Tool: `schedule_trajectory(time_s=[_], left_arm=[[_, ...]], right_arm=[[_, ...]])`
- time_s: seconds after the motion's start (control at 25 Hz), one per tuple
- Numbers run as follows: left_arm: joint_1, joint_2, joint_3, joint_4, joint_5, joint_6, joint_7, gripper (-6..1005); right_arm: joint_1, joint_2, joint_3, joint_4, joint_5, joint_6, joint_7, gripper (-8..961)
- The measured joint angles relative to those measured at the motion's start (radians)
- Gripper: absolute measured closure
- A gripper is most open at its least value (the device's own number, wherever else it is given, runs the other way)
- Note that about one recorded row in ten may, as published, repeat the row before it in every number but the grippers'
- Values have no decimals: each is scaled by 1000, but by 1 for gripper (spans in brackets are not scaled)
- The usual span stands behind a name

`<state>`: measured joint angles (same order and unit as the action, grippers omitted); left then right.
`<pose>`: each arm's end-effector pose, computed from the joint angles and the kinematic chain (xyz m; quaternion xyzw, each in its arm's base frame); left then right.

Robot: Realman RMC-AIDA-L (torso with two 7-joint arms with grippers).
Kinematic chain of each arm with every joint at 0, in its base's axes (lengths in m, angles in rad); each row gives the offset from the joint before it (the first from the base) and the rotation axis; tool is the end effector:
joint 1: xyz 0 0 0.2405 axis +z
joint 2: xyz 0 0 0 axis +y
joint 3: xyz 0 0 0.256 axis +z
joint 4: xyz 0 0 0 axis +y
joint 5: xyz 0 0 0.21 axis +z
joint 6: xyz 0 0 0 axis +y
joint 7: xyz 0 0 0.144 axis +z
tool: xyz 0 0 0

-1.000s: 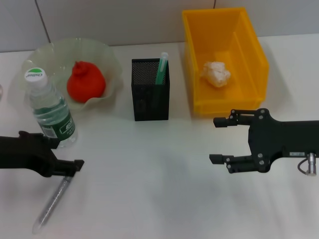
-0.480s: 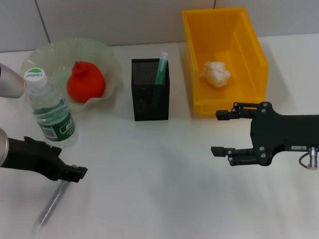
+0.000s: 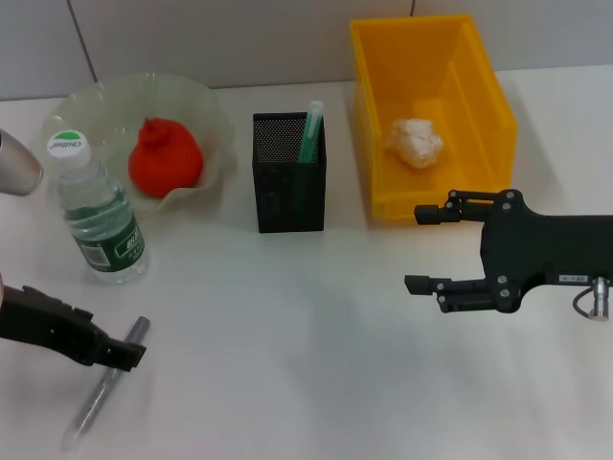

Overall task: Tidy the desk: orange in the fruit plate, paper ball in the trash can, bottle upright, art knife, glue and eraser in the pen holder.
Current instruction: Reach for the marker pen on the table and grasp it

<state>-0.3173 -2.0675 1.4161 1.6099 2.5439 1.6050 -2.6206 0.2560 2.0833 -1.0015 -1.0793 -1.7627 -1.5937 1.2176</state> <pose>-0.2163 0.3021 0.0237 -0.8903 -0.3858 0.1490 0.1908 0.2499 0.2915 0.0310 -0.9613 0.0234 0.2113 0.1752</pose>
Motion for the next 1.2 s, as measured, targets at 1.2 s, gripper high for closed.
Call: schedule_trajectory(time_s=[1.2], left_arm=[[-77, -4, 131, -2, 78, 106, -137, 155]], right_arm=[[9, 1, 0, 10, 19, 22, -24, 197]])
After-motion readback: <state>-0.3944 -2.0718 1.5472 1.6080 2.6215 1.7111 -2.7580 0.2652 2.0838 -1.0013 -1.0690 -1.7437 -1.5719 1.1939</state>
